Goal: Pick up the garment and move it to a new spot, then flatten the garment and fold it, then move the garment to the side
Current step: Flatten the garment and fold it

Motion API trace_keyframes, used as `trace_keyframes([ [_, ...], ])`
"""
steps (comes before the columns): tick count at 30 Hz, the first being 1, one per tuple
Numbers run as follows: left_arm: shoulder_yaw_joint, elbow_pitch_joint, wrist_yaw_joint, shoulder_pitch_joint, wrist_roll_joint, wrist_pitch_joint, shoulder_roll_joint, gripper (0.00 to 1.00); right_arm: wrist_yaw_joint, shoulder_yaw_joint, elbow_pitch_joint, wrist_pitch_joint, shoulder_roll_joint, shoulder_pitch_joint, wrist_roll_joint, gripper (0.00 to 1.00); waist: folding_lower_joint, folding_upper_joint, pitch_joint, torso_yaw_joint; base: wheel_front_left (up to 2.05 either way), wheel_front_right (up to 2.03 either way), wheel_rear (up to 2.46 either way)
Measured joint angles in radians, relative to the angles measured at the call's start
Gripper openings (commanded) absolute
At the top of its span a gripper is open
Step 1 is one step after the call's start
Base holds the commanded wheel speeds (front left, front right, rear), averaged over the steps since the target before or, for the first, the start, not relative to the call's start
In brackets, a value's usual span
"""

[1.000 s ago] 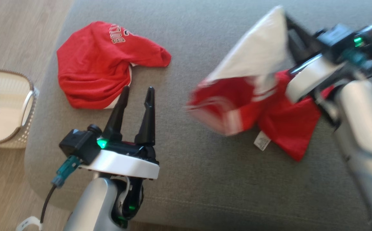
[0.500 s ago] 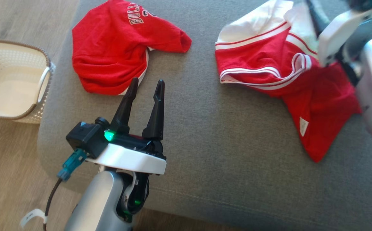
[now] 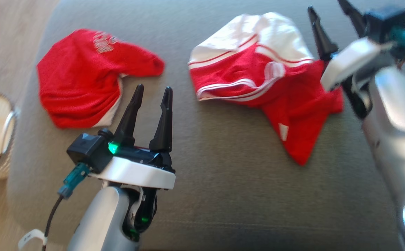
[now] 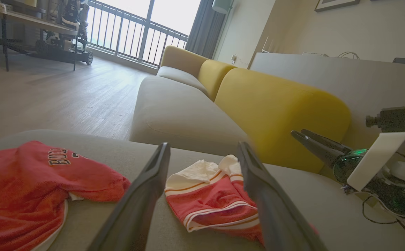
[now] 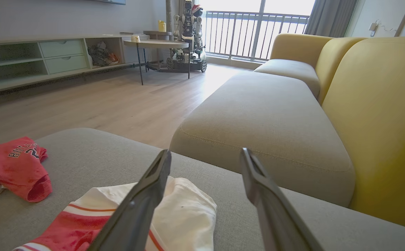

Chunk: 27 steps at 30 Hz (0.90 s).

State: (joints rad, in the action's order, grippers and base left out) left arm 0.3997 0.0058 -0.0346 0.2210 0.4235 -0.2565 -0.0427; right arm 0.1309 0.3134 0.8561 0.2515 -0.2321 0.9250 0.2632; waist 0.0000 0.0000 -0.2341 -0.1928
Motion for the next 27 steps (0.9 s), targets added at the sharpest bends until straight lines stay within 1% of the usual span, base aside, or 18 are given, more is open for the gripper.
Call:
trace_keyframes([
  [3,-0.019,0.001,-0.001,-0.017,0.000,0.000,0.001,1.00,0.000,-0.045,-0.188,0.001,0.000,-0.144,-0.014,1.00,0.0000,0.0000,0.028,0.043,0.00,0.00,0.00],
  [6,-0.052,0.005,-0.010,-0.031,0.000,0.000,0.000,1.00,0.000,-0.137,-0.358,0.001,0.020,-0.325,-0.022,1.00,0.0000,0.0000,0.059,0.082,0.00,0.00,0.00],
  [7,-0.058,0.007,-0.009,-0.036,0.000,0.000,0.000,1.00,0.000,-0.182,-0.405,0.001,0.038,-0.389,-0.029,1.00,0.0000,0.0000,0.070,0.093,0.00,0.00,0.00],
  [10,-0.061,0.016,-0.009,-0.051,0.000,0.000,0.000,1.00,0.000,-0.276,-0.533,0.001,0.099,-0.570,-0.055,1.00,0.0000,0.0000,0.103,0.120,0.00,0.00,0.00],
  [12,-0.064,0.016,-0.009,-0.067,0.000,0.000,0.000,1.00,0.000,-0.309,-0.613,0.001,0.142,-0.668,-0.066,1.00,0.0000,0.0000,0.121,0.137,0.00,0.00,0.00],
  [14,-0.066,0.016,-0.009,-0.083,0.001,0.000,0.000,1.00,0.000,-0.330,-0.680,0.001,0.166,-0.743,-0.084,1.00,0.0000,0.0000,0.135,0.152,0.00,0.00,0.00],
  [16,-0.065,0.016,-0.009,-0.094,0.001,0.000,-0.001,1.00,0.000,-0.348,-0.731,0.001,0.174,-0.796,-0.082,1.00,0.0000,0.0000,0.145,0.165,0.00,0.00,0.00],
  [19,-0.066,0.025,-0.010,-0.098,0.000,0.000,-0.001,1.00,0.000,-0.337,-0.768,0.001,0.175,-0.838,-0.082,1.00,0.0000,0.0000,0.148,0.183,0.00,0.00,0.00],
  [22,-0.052,0.053,0.008,-0.096,-0.041,0.000,-0.001,1.00,0.000,-0.321,-0.789,0.001,0.181,-0.846,-0.077,1.00,0.0000,0.0000,0.141,0.202,0.00,0.00,0.00],
  [27,-0.038,0.106,0.018,-0.079,-0.074,0.000,-0.001,1.00,0.000,-0.325,-0.807,0.001,0.182,-0.844,-0.063,1.00,0.0000,0.0000,0.126,0.240,0.00,0.00,0.00],
])
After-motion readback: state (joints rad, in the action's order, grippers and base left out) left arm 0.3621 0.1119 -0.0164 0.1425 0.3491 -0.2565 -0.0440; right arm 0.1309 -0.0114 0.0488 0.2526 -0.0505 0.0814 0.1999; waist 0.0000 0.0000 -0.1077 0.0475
